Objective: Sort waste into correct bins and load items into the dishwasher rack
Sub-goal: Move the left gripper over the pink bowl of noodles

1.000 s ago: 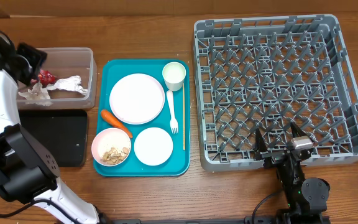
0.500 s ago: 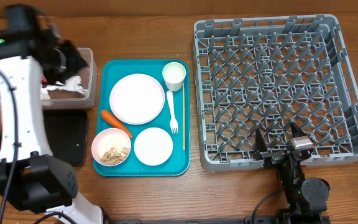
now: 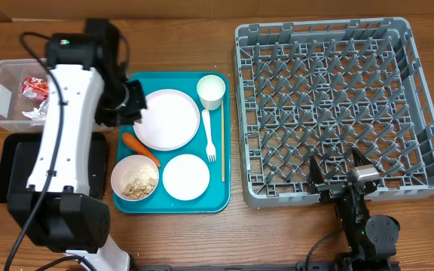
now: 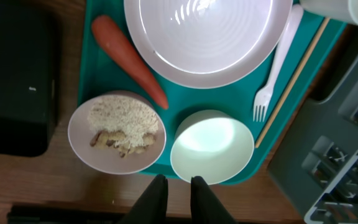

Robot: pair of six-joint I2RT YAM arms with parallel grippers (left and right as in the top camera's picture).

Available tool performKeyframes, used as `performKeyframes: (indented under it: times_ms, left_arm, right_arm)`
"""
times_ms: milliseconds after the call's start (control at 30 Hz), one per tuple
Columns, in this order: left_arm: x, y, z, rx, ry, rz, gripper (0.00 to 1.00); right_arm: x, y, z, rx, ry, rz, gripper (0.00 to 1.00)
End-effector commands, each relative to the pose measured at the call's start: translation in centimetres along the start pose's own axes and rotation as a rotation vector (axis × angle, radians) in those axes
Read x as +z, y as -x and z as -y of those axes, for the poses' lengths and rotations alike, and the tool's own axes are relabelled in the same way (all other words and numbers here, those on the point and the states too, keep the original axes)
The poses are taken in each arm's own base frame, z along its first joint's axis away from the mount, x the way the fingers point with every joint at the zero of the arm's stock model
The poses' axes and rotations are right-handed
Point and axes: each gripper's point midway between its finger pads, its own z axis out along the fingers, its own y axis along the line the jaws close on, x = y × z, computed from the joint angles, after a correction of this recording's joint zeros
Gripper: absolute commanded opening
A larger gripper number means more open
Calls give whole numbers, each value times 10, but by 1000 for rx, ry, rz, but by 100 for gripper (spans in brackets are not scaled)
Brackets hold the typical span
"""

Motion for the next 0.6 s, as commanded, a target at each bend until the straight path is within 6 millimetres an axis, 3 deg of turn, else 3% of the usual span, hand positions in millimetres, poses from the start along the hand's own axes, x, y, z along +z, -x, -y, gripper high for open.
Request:
performKeyframes:
  times_ms: [0, 233, 267, 300, 567]
  left_arm:
    - [-3, -6, 5, -7, 66, 29, 14]
    - [1, -21, 26, 17, 13, -17, 22]
    - [3, -24, 28, 20, 9, -31, 7]
    - [5, -25, 27, 18, 13, -38, 4]
    - [27, -15, 7, -194, 124, 6, 4]
  right_arm:
    - [0, -3, 0, 4, 2, 1, 100]
    - [0, -3, 0, 4, 2, 1, 100]
    - [0, -3, 0, 4, 2, 1, 100]
    - [0, -3, 0, 4, 2, 1, 100]
    - [0, -3, 0, 4, 2, 1, 100]
